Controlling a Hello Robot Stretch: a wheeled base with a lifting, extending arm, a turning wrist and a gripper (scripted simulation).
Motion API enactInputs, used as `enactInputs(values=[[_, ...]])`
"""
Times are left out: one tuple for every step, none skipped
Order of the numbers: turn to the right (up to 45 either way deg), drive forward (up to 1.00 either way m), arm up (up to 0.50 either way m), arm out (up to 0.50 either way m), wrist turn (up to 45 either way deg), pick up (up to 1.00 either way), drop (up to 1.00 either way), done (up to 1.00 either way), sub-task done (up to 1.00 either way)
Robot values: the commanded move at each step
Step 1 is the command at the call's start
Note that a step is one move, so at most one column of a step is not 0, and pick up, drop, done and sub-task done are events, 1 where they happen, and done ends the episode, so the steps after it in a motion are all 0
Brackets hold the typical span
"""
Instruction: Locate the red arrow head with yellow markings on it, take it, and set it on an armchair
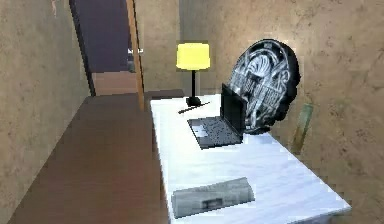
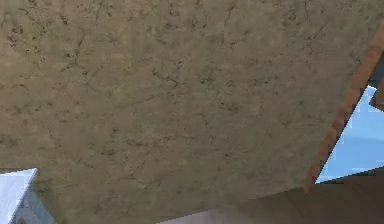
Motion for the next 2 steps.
enactInputs(values=[[-45.0, 0.00, 0.00, 0.00, 0.0, 0.00, 0.00, 0.00, 0.00], [-30.0, 0.00, 0.00, 0.00, 0.0, 0.00, 0.00, 0.00, 0.00]])
